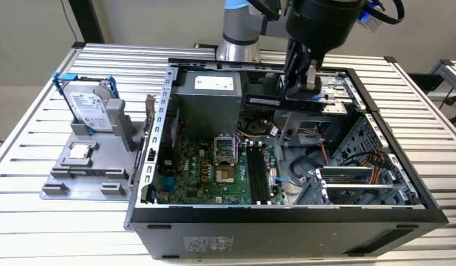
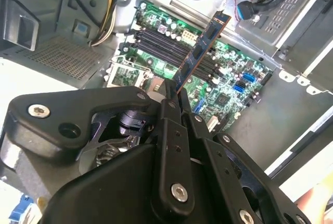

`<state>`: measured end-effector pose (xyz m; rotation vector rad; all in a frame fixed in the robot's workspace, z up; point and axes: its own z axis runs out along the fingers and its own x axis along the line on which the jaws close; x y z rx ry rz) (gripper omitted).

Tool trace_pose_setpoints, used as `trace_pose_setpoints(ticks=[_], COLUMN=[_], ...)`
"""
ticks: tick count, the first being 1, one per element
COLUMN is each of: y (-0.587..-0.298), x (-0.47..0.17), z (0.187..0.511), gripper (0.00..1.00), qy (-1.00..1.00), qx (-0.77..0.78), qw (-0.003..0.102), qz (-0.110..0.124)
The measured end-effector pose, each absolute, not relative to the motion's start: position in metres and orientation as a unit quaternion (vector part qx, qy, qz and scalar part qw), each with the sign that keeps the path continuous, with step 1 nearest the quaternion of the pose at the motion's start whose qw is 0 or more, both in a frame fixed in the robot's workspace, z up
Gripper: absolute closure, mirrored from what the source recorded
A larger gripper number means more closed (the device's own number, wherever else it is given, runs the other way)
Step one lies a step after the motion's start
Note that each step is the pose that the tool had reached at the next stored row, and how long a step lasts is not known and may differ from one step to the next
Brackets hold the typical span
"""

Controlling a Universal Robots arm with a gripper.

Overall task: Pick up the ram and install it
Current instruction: 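Insert the ram into the slot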

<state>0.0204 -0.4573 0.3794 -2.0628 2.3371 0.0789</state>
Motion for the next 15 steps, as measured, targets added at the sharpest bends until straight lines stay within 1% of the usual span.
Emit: trace_pose_setpoints(ticks=[15], y=[-0.4637], x=[0.0204], z=[0.3794], gripper=[1.0], qy=[0.775], qx=[-0.631], qw=[0.013], qz=[0.025])
